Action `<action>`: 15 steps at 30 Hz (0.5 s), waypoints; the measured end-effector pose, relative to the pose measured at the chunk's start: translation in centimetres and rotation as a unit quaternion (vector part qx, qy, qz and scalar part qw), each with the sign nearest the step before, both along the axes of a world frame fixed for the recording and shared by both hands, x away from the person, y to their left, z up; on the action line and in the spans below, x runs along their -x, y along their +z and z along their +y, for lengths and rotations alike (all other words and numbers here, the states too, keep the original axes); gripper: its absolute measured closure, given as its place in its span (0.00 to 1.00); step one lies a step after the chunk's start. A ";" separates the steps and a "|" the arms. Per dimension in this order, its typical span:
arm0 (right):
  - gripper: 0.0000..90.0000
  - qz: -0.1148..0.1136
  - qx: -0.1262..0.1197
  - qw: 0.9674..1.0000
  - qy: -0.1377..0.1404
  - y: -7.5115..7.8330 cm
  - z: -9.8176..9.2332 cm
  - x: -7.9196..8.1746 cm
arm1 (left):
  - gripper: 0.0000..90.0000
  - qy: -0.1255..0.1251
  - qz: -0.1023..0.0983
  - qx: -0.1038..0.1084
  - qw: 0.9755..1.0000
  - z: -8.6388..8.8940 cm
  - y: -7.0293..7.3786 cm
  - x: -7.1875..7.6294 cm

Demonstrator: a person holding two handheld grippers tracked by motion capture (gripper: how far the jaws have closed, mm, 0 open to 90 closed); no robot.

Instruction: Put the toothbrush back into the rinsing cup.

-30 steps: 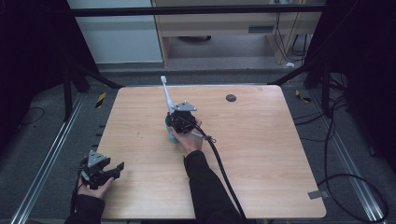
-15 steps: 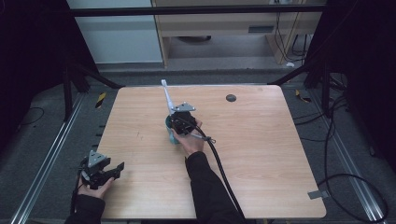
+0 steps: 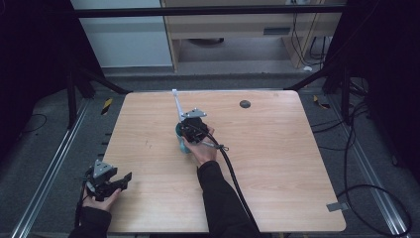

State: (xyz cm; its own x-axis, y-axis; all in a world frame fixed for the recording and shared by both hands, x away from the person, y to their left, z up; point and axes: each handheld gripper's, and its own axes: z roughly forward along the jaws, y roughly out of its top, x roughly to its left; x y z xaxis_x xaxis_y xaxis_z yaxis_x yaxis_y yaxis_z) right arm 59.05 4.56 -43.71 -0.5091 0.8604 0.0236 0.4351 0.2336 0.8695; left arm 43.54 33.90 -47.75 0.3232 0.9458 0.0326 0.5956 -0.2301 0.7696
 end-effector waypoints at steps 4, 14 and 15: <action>0.69 -0.009 -0.004 1.000 0.000 0.1 0.0 0.1 | 0.42 0.001 0.000 0.001 1.000 0.0 0.0 0.0; 0.48 -0.058 -0.038 0.998 0.010 2.9 -1.3 1.5 | 0.42 0.001 0.000 0.001 1.000 0.0 0.0 0.0; 0.43 -0.070 -0.043 0.997 0.013 3.5 -1.7 1.9 | 0.42 0.001 0.000 0.001 1.000 0.0 0.0 0.0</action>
